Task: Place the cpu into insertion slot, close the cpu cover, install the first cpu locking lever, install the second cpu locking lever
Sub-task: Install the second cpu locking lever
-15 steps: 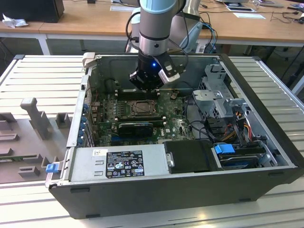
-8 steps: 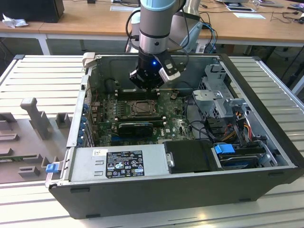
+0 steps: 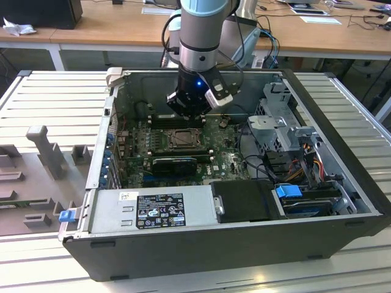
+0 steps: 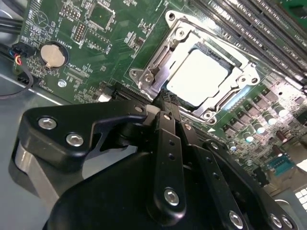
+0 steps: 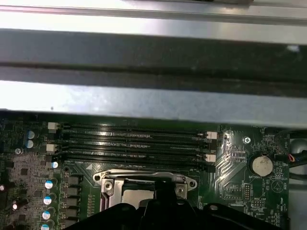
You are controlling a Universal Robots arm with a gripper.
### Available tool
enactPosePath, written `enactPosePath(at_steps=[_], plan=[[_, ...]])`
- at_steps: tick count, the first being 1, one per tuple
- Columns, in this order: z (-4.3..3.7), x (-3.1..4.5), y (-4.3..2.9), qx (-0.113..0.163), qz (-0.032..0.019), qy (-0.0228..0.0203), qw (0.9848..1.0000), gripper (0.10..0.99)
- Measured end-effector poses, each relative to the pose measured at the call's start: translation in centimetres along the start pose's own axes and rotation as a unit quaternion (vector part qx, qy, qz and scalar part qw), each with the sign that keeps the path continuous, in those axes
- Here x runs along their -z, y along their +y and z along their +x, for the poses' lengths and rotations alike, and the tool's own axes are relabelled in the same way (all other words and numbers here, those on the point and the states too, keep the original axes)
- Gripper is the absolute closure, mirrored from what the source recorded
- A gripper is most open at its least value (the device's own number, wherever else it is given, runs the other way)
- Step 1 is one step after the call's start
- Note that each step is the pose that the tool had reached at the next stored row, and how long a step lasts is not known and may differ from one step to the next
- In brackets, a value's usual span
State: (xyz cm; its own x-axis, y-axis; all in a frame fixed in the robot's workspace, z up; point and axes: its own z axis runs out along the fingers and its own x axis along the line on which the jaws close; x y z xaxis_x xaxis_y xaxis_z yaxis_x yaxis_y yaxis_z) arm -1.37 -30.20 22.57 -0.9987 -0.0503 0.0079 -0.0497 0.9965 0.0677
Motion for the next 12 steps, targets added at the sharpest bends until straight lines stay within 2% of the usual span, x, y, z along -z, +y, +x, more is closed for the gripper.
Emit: enactPosePath(at_steps=[4, 12], plan=[[0.03, 0.04, -0.55, 0.000, 0.0000, 0.0000, 1.0000, 0.980], [0.05, 0.69, -0.83, 0.000, 0.0000, 0.0000, 1.0000, 0.980]])
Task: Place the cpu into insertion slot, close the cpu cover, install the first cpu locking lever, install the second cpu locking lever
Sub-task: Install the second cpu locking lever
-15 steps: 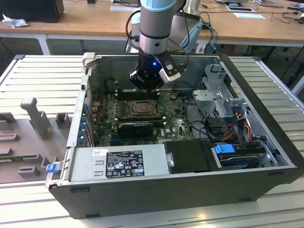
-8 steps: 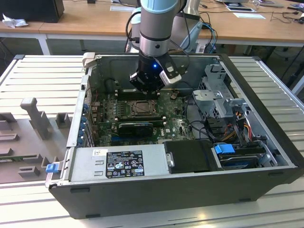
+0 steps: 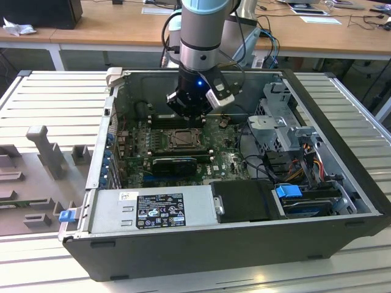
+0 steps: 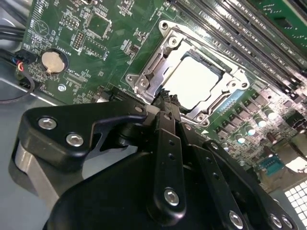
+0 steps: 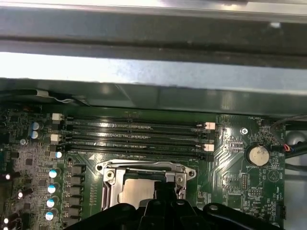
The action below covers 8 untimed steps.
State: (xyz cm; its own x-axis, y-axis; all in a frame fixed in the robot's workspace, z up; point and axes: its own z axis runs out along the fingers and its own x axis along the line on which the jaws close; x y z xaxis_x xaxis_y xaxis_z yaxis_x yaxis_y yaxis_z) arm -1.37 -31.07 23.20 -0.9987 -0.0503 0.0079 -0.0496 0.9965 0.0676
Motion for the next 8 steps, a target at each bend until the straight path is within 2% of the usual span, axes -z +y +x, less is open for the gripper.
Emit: enactPosePath(at_steps=[4, 8], plan=[[0.02, 0.03, -0.47, 0.000, 0.0000, 0.0000, 1.0000, 0.980], [0.08, 0.10, -1.57, 0.000, -0.0001, 0.0000, 1.0000, 0.980]])
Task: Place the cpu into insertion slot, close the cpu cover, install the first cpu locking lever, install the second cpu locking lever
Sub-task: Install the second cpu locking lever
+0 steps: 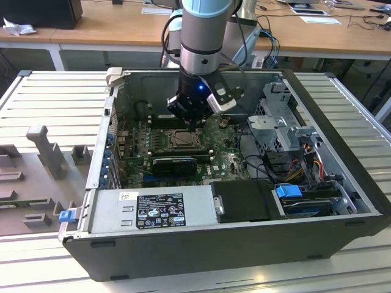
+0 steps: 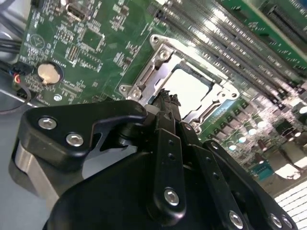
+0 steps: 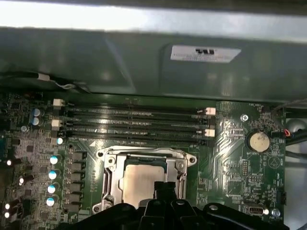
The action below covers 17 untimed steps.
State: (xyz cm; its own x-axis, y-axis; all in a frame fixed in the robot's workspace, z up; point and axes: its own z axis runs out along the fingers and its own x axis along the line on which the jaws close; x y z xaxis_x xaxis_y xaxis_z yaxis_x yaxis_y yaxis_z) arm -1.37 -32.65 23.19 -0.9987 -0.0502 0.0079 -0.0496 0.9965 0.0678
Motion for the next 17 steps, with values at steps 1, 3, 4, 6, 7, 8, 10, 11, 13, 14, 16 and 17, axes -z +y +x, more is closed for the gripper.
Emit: enactPosePath(at_steps=[1, 3, 4, 6, 7, 8, 10, 11, 13, 14, 16, 17], plan=[[0.01, 0.05, -0.20, 0.000, -0.0001, 0.0000, 1.0000, 0.980], [0.02, 0.43, -0.27, 0.000, -0.0005, 0.0000, 1.0000, 0.980], [0.03, 0.47, -0.62, 0.000, -0.0024, -0.0002, 1.0000, 0.980], [0.07, 0.51, -1.21, 0.000, -0.0024, -0.0001, 1.0000, 0.980], [0.08, 0.52, -1.51, 0.000, -0.0024, -0.0001, 1.0000, 0.980], [0.10, 0.54, -1.91, 0.000, -0.0024, -0.0001, 1.0000, 0.980], [0.14, 0.58, -2.60, 0.000, -0.0030, 0.0007, 1.0000, 0.980], [0.16, 0.58, -2.91, 0.000, -0.0064, 0.0039, 1.0000, 0.980], [0.17, 0.58, -3.27, 0.000, -0.0160, 0.0069, 0.9998, 0.980], [0.18, 0.57, -3.48, 0.000, -0.0218, 0.0067, 0.9997, 0.980], [0.36, 0.57, -4.72, 0.000, -0.0319, 0.0061, 0.9995, 0.980], [0.52, 0.57, -5.03, 0.000, -0.0334, 0.0061, 0.9994, 0.980]])
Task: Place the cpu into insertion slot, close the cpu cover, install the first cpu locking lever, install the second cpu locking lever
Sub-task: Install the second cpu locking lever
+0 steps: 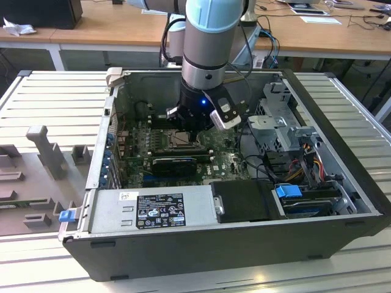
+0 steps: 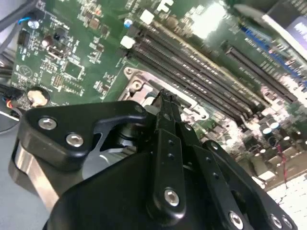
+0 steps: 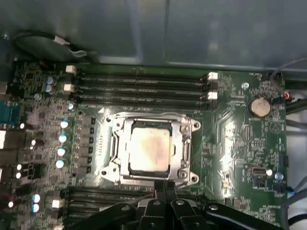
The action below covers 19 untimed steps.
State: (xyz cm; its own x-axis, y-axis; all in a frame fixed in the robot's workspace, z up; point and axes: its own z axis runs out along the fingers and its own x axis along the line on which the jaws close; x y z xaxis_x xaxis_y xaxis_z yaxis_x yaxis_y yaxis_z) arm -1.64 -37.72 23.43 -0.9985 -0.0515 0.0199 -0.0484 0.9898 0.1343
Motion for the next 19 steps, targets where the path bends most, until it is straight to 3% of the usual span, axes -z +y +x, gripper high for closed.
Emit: enactPosePath(at_steps=[2, 9, 15, 17, 19], plan=[[0.28, -0.01, -0.22, 0.000, -0.0013, 0.0000, 1.0000, 0.980], [3.20, -0.52, -0.18, 0.004, -0.0067, 0.0003, 1.0000, 0.980], [3.58, -1.97, -0.36, 0.006, -0.0085, 0.0003, 0.9999, 0.980], [3.83, -2.10, -0.42, 0.006, -0.0157, 0.0000, 0.9999, 0.980], [4.28, -2.10, -0.69, 0.007, -0.0366, -0.0014, 0.9993, 0.980]])
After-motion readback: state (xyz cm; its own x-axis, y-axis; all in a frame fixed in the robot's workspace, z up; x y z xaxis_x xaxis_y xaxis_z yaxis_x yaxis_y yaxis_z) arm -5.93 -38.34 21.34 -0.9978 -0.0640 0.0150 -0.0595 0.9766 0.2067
